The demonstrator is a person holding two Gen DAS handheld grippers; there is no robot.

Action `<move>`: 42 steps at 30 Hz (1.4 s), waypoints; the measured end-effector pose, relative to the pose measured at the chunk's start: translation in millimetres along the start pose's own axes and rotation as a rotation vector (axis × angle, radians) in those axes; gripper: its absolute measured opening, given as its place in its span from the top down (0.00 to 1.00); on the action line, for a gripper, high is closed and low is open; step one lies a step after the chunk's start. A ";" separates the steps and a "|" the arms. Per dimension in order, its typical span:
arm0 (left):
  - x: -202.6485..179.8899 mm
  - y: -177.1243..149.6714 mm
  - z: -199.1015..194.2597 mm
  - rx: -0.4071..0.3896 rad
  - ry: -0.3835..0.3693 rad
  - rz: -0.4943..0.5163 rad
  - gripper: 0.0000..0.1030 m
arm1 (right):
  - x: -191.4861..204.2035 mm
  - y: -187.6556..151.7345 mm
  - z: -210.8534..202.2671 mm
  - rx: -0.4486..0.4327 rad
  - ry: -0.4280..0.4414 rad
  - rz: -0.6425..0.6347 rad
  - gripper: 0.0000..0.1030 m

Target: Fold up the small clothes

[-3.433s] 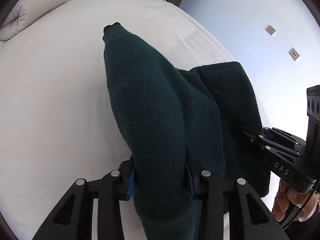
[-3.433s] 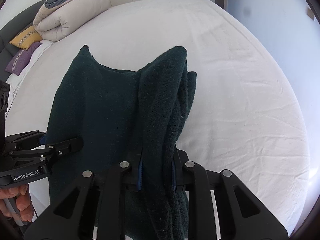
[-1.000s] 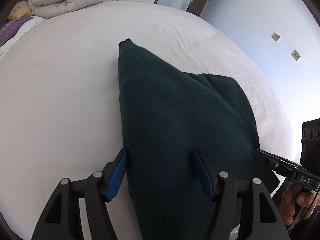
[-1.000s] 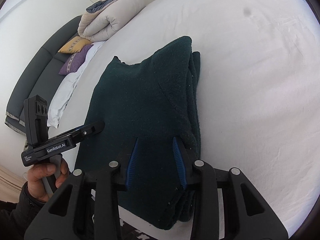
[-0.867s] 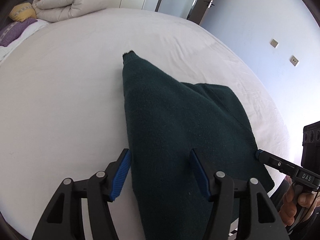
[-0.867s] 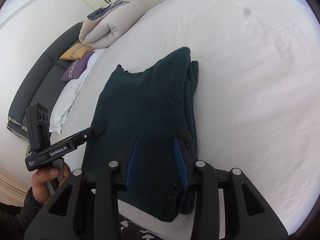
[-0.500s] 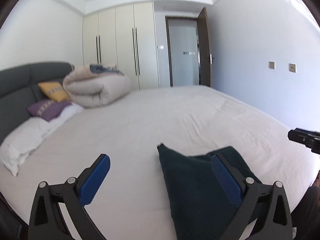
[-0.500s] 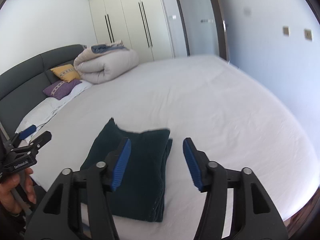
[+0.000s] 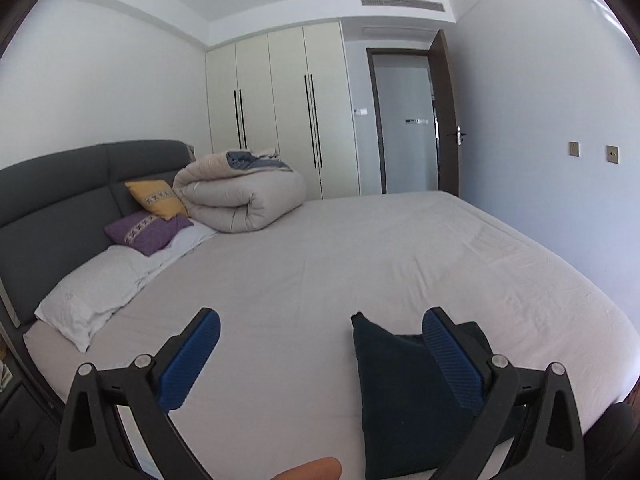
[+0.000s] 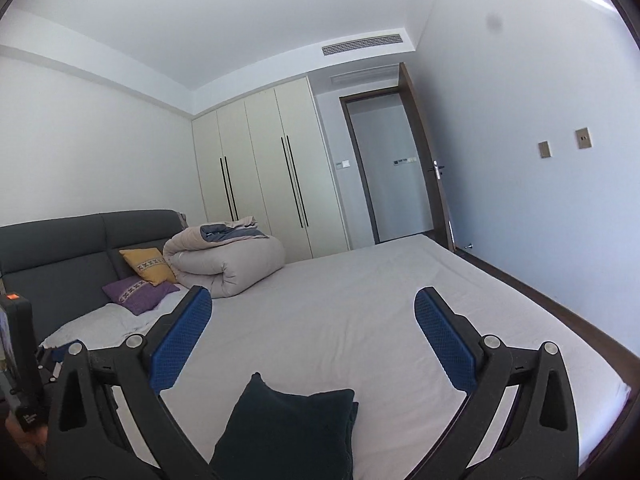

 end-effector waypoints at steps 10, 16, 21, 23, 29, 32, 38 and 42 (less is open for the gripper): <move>-27.3 -94.3 55.3 0.371 -0.047 -0.028 0.00 | -1.1 -84.6 32.8 0.326 -0.203 -0.141 0.00; -36.7 -120.1 65.5 0.438 -0.072 -0.019 0.00 | -14.9 -166.5 55.5 0.621 -0.231 -0.063 0.00; -35.9 -122.7 70.3 0.458 -0.080 -0.033 0.00 | -16.4 -197.0 64.4 0.694 -0.233 -0.049 0.00; -33.5 -122.5 73.1 0.469 -0.089 -0.048 0.00 | -16.0 -201.6 70.0 0.705 -0.240 -0.072 0.00; -33.5 -125.8 77.0 0.490 -0.093 -0.048 0.00 | -16.4 -212.0 76.5 0.730 -0.239 -0.078 0.00; -35.4 -129.1 78.8 0.509 -0.106 -0.054 0.00 | -16.1 -212.9 76.7 0.737 -0.235 -0.081 0.00; -34.9 -133.6 83.5 0.534 -0.122 -0.069 0.00 | -12.7 -211.3 74.7 0.749 -0.235 -0.093 0.00; -36.3 -135.8 83.8 0.540 -0.120 -0.066 0.00 | -14.7 -213.1 78.5 0.771 -0.242 -0.094 0.00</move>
Point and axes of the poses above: each gripper's, at about its wrist camera, not at the fingertips, and z roughly the way its jaws point, x to its left, y to its top, the point moved 2 cm from there along z, roughly the way its jaws point, and after that the axes turned 1 degree about -x, right-handed, at the moved point
